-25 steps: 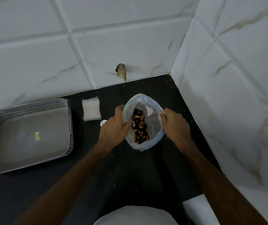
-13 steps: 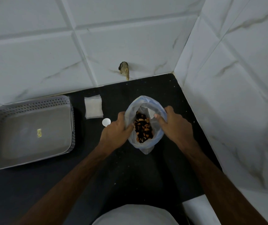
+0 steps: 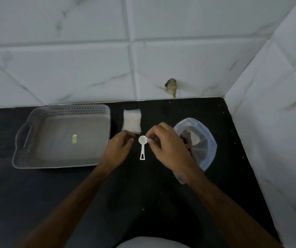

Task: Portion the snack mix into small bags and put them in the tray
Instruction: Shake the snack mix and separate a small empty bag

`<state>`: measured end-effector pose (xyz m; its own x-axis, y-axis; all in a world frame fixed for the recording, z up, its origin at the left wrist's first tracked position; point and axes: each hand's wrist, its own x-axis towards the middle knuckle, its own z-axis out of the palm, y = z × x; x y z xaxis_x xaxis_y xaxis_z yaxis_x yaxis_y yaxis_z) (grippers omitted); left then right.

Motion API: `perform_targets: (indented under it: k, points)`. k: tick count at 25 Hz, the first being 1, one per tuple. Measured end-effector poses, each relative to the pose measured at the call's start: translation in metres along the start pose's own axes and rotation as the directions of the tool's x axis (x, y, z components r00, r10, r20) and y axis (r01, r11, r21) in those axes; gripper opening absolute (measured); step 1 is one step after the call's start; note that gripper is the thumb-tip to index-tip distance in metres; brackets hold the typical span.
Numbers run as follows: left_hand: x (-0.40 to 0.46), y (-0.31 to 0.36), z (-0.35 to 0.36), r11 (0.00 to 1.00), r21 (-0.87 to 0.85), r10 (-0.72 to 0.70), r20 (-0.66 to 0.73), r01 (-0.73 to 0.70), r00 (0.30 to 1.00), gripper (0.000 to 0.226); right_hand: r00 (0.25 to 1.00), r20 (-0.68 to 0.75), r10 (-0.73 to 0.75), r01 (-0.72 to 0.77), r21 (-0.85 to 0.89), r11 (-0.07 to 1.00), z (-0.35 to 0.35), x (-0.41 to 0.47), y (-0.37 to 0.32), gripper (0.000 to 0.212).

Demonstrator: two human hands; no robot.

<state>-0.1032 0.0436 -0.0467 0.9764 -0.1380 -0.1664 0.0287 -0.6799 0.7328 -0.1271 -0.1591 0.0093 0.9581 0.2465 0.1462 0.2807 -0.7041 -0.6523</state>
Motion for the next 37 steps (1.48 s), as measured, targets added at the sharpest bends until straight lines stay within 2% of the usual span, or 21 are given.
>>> perform_targets:
  k: [3, 4, 6, 9, 11, 13, 18, 20, 23, 24, 25, 26, 30, 34, 37]
  points:
    - [0.019, -0.008, -0.009, 0.995, -0.056, -0.082, -0.004, 0.082, 0.997, 0.038, 0.954, 0.182, 0.236, -0.273, 0.216, 0.937, 0.03, 0.055, -0.001, 0.014]
    - [0.026, -0.009, -0.008, 0.985, -0.11, -0.135, 0.011, 0.136, 0.991, 0.045, 0.916, 0.23, 0.328, -0.379, 0.232, 0.896, 0.04, 0.073, 0.004, 0.019]
    - [0.039, -0.01, 0.0, 0.961, -0.185, -0.204, 0.017, 0.204, 0.979, 0.055, 0.862, 0.239, 0.448, -0.494, 0.197, 0.847, 0.063, 0.1, 0.023, 0.029]
    - [0.048, -0.016, 0.01, 0.947, -0.202, -0.253, 0.006, 0.249, 0.967, 0.062, 0.83, 0.139, 0.54, -0.552, 0.071, 0.831, 0.092, 0.119, 0.045, 0.032]
    - [0.049, -0.018, 0.014, 0.938, -0.214, -0.272, 0.028, 0.272, 0.962, 0.065, 0.79, 0.122, 0.601, -0.61, 0.052, 0.791, 0.101, 0.122, 0.053, 0.029]
    - [0.049, -0.02, 0.018, 0.935, -0.232, -0.267, 0.045, 0.27, 0.963, 0.066, 0.761, 0.17, 0.626, -0.644, 0.084, 0.761, 0.104, 0.123, 0.057, 0.017]
    - [0.053, -0.027, 0.019, 0.933, -0.26, -0.248, 0.03, 0.247, 0.968, 0.064, 0.708, 0.237, 0.665, -0.706, 0.236, 0.668, 0.108, 0.125, 0.057, 0.01]
    - [0.054, -0.029, 0.02, 0.927, -0.289, -0.245, 0.018, 0.24, 0.969, 0.063, 0.654, 0.289, 0.699, -0.75, 0.368, 0.549, 0.107, 0.126, 0.053, 0.02]
    - [0.052, -0.029, 0.022, 0.895, -0.38, -0.246, 0.016, 0.234, 0.969, 0.061, 0.477, 0.421, 0.772, -0.787, 0.595, 0.162, 0.105, 0.126, 0.046, 0.02]
    - [0.052, -0.028, 0.022, 0.883, -0.408, -0.245, 0.02, 0.232, 0.969, 0.06, 0.433, 0.461, 0.774, -0.783, 0.618, 0.07, 0.106, 0.125, 0.045, 0.022]
    - [0.052, -0.027, 0.023, 0.877, -0.421, -0.246, 0.024, 0.233, 0.969, 0.06, 0.409, 0.483, 0.775, -0.786, 0.618, 0.03, 0.106, 0.124, 0.045, 0.025]
    - [0.051, -0.026, 0.024, 0.875, -0.423, -0.249, 0.025, 0.236, 0.968, 0.06, 0.401, 0.481, 0.779, -0.794, 0.606, 0.034, 0.107, 0.123, 0.046, 0.028]
    - [0.053, -0.028, 0.023, 0.879, -0.402, -0.268, 0.025, 0.255, 0.963, 0.06, 0.418, 0.39, 0.821, -0.838, 0.515, 0.182, 0.109, 0.12, 0.054, 0.036]
    - [0.055, -0.028, 0.024, 0.89, -0.381, -0.248, 0.056, 0.251, 0.967, 0.056, 0.402, 0.371, 0.837, -0.871, 0.438, 0.223, 0.11, 0.121, 0.057, 0.04]
    - [0.057, -0.026, 0.025, 0.907, -0.347, -0.232, 0.063, 0.239, 0.971, 0.049, 0.401, 0.375, 0.836, -0.864, 0.458, 0.209, 0.108, 0.123, 0.055, 0.036]
